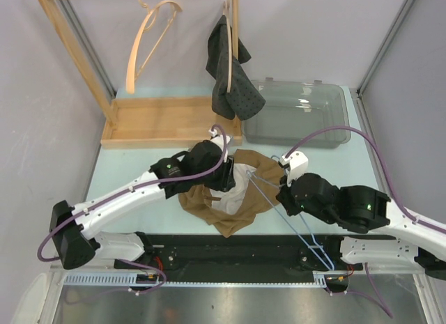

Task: Place the skirt on the hanger

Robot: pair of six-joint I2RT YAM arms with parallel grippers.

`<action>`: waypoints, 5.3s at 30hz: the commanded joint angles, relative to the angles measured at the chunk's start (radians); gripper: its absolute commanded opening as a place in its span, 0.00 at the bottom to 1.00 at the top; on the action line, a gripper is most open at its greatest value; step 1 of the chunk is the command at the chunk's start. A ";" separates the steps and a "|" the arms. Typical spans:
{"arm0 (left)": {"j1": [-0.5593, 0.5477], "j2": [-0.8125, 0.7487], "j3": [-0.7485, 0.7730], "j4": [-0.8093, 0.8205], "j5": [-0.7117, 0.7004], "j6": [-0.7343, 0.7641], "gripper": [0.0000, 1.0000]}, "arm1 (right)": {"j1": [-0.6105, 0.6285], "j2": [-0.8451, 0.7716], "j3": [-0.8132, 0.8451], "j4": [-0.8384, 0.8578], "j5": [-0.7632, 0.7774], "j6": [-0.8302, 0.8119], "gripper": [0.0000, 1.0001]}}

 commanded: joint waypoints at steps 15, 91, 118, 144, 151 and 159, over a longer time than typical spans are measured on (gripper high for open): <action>-0.113 0.233 0.012 -0.051 -0.375 -0.049 0.50 | 0.022 -0.032 -0.082 0.101 0.005 0.032 0.00; -0.076 0.043 0.081 -0.165 -0.579 -0.235 0.00 | 0.341 -0.024 -0.281 0.478 0.251 -0.002 0.00; -0.090 0.120 0.058 -0.052 -0.416 -0.104 0.52 | 0.344 -0.021 -0.286 0.356 0.198 0.092 0.00; -0.078 0.095 0.003 0.024 -0.168 -0.008 0.40 | 0.340 -0.121 -0.330 0.107 0.337 0.316 0.00; -0.081 0.140 -0.005 -0.011 -0.143 -0.052 0.38 | 0.332 -0.076 -0.330 0.126 0.337 0.363 0.00; -0.084 0.186 -0.001 -0.071 -0.187 -0.075 0.38 | 0.324 -0.076 -0.330 0.146 0.333 0.342 0.00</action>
